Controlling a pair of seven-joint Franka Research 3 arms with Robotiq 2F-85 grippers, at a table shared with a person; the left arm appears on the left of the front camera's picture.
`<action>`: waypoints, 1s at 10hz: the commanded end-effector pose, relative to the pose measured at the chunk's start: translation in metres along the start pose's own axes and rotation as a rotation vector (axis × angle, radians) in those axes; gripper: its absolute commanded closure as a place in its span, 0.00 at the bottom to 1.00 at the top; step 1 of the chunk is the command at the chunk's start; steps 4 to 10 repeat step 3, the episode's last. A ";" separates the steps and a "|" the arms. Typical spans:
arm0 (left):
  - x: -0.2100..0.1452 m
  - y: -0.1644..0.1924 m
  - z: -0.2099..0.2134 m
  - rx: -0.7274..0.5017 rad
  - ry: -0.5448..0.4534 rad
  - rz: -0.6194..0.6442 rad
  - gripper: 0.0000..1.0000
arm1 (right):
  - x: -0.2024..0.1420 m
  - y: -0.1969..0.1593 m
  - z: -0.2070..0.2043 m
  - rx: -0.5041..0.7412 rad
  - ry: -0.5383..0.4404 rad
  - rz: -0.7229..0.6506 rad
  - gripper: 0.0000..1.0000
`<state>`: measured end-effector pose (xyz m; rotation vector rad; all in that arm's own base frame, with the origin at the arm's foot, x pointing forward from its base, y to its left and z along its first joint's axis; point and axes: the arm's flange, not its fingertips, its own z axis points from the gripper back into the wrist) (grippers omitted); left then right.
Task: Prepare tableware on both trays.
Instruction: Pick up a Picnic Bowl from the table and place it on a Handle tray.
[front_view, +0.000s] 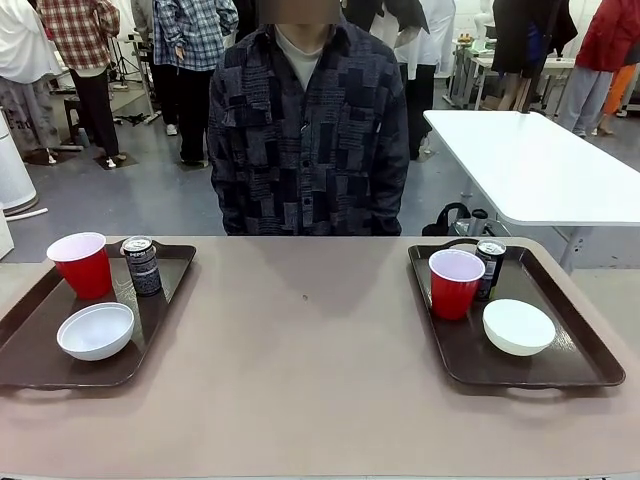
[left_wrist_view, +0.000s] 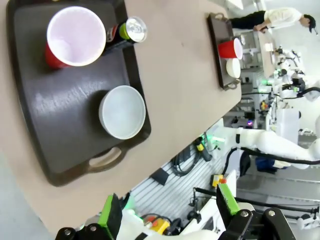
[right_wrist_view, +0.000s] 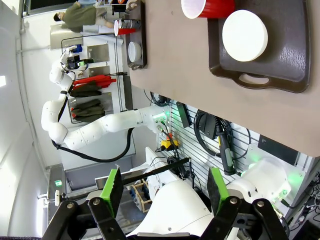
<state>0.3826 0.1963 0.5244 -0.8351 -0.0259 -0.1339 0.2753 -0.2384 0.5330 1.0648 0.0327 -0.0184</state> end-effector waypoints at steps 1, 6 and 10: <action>0.002 0.000 0.002 0.008 0.000 -0.001 0.00 | -0.001 0.000 -0.001 0.008 -0.001 0.002 0.11; 0.002 0.000 0.002 0.008 0.000 -0.001 0.00 | -0.001 0.000 -0.001 0.008 -0.001 0.002 0.11; 0.002 0.000 0.002 0.008 0.000 -0.001 0.00 | -0.001 0.000 -0.001 0.008 -0.001 0.002 0.11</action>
